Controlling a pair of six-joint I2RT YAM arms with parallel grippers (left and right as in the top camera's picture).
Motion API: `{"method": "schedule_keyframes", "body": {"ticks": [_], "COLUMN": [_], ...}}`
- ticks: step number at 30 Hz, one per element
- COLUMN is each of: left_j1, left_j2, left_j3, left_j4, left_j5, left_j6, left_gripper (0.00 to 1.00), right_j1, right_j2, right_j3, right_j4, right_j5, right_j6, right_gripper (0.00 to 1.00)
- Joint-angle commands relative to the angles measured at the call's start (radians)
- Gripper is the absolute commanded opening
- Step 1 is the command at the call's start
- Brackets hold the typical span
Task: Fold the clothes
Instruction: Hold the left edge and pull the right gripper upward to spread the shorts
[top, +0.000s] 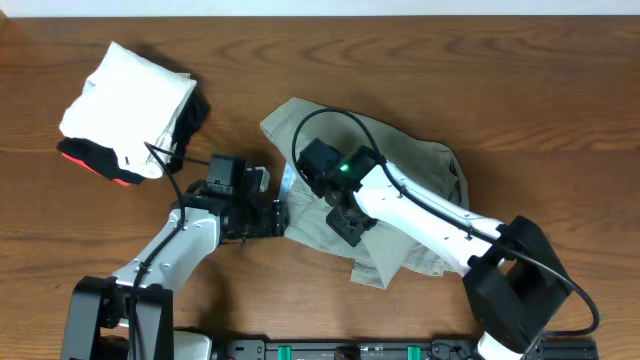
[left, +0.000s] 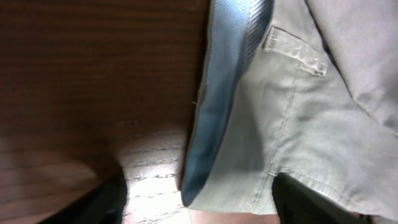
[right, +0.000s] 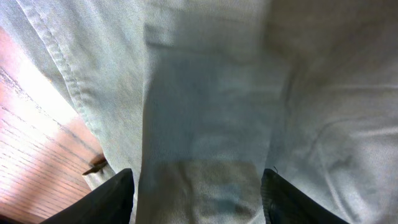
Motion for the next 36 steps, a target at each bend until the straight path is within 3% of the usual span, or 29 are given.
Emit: {"method": "schedule_keyframes", "body": {"ticks": [1, 18, 20, 23, 25, 29, 36], "left_j1": [-0.004, -0.009, -0.009, -0.009, -0.009, -0.01, -0.081], "left_j2": [0.01, 0.01, 0.01, 0.01, 0.01, 0.01, 0.01], "left_j3": [-0.006, -0.048, -0.048, -0.048, -0.048, -0.048, -0.048], "left_j4": [0.004, 0.052, 0.056, 0.067, 0.068, 0.068, 0.091], "left_j5": [-0.032, -0.032, -0.032, -0.032, -0.032, -0.004, 0.013], "left_j6": [0.003, -0.016, -0.016, -0.016, -0.016, -0.016, -0.016], "left_gripper": [0.7, 0.7, 0.7, 0.7, 0.69, 0.41, 0.38], "right_j1": [0.01, 0.01, 0.01, 0.01, 0.01, 0.006, -0.021], "right_j2": [-0.003, -0.003, -0.003, -0.004, -0.004, -0.009, -0.01], "right_j3": [-0.006, -0.039, -0.043, -0.042, -0.039, -0.017, 0.085], "right_j4": [0.003, 0.029, 0.027, 0.028, 0.025, 0.017, -0.005], "right_j5": [-0.005, -0.005, -0.004, 0.016, 0.045, 0.087, 0.105], "right_j6": [0.014, 0.013, 0.013, 0.013, 0.014, 0.014, 0.014], "right_gripper": [0.64, 0.64, 0.54, 0.23, 0.08, 0.02, 0.01]}}
